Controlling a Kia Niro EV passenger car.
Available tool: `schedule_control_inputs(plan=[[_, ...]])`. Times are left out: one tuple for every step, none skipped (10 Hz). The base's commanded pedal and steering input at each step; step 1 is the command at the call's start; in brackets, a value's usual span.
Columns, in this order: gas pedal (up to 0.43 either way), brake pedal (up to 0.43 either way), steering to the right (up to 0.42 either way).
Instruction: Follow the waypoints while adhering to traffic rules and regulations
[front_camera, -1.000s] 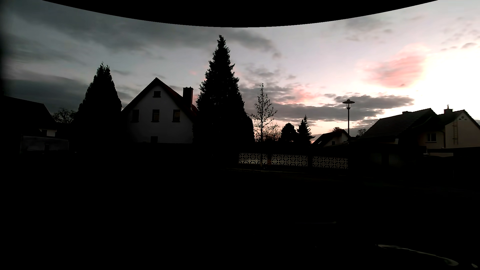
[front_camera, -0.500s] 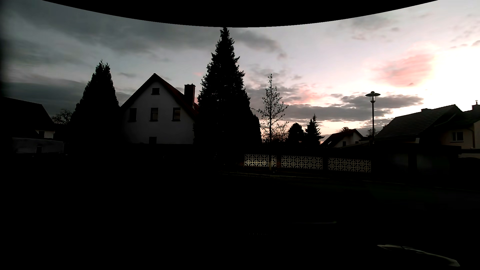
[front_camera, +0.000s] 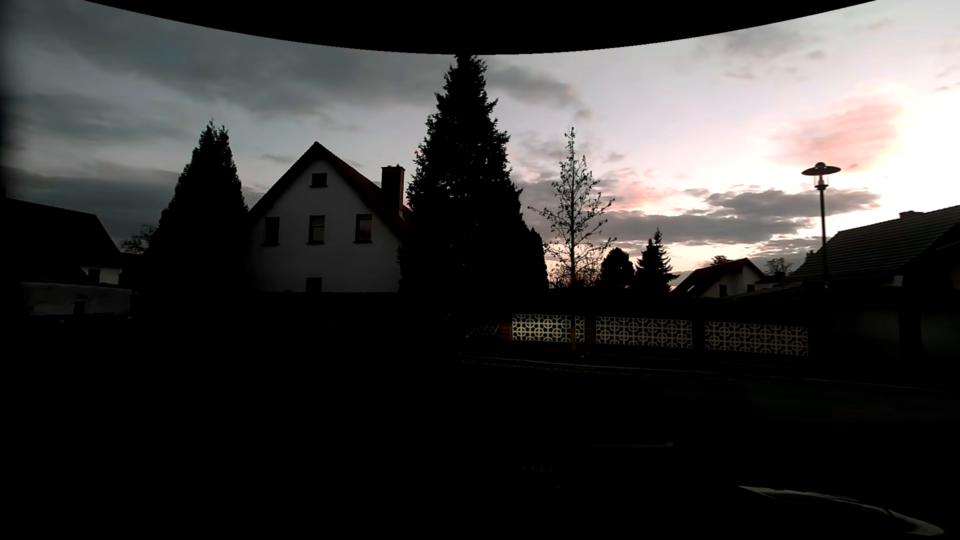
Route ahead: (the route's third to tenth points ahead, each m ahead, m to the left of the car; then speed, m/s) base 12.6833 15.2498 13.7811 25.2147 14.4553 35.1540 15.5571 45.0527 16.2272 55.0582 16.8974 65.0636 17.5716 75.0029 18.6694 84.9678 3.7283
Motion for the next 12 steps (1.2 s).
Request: schedule_control_inputs(plan=[[0.0,0.0,-0.241],[0.028,0.0,-0.279],[0.059,0.0,-0.309],[0.067,0.0,-0.341],[0.079,0.0,-0.371],[0.098,0.0,-0.396],[0.11,0.0,-0.416],[0.15,0.0,-0.426],[0.157,0.0,-0.427],[0.157,0.0,-0.426],[0.157,0.0,-0.423],[0.169,0.0,-0.422]])
